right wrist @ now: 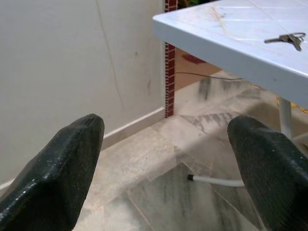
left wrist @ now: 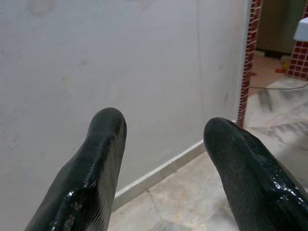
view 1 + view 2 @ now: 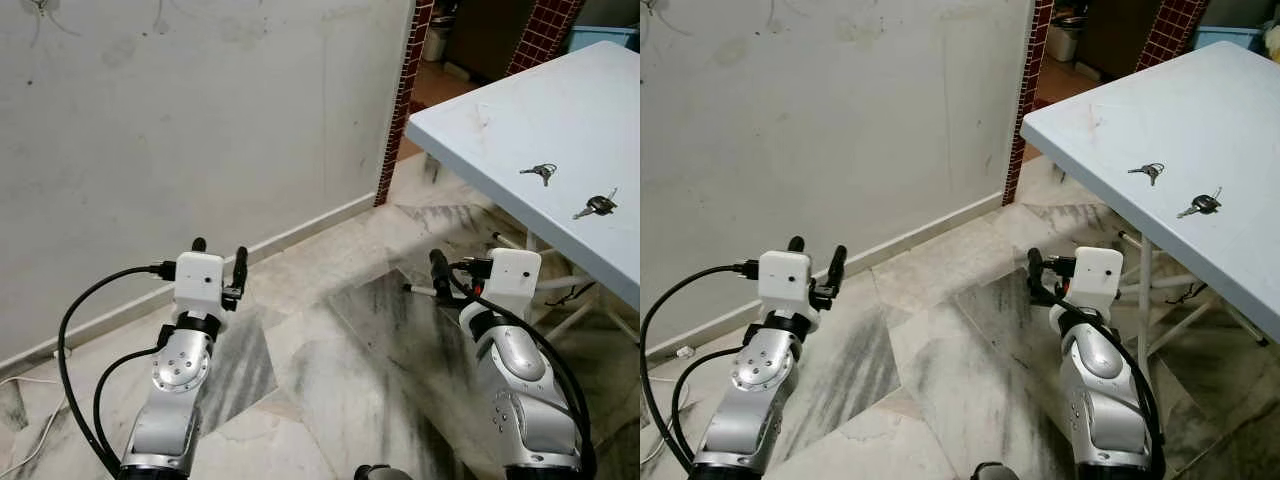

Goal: Hang keys on a hook

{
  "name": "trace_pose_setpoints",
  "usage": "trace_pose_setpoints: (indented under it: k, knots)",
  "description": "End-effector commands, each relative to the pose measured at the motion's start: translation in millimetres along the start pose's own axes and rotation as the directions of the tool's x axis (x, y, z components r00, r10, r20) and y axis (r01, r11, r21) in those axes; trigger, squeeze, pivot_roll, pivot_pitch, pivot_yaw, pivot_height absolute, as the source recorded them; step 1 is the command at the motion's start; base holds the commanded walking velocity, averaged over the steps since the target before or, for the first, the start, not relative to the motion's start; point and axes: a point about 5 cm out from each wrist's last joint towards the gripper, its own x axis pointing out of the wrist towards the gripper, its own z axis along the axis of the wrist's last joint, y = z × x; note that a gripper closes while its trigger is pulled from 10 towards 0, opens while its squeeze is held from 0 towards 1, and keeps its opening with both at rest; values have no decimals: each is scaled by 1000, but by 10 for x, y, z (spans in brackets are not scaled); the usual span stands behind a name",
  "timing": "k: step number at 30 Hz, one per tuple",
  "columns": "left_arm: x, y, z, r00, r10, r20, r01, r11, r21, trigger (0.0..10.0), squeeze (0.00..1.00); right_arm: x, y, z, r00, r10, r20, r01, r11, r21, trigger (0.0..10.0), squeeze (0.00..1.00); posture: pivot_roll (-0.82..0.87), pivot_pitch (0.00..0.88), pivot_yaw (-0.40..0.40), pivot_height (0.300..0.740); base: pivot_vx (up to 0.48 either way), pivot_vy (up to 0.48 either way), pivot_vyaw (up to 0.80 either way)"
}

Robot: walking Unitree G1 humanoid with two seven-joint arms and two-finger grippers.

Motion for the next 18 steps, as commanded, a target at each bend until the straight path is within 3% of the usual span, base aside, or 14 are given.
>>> trace_pose_setpoints:
  k: [1,11,18]
  knots:
    - [-7,61,27,1000,14,4,-14,1000,4,10000,0,15,26,-24,1000,10,-7,-10,1000,9,10000,0,32,96,29,740,0,0,0]
    - [59,117,50,999,32,-3,-32,999,-9,10000,0,81,93,-42,1000,12,3,-12,999,42,10000,0,64,75,53,740,0,0,0]
    - [10,162,4,1000,19,-24,-19,1000,11,10000,0,120,158,-60,1000,19,8,-20,999,50,10000,0,68,70,69,740,0,0,0]
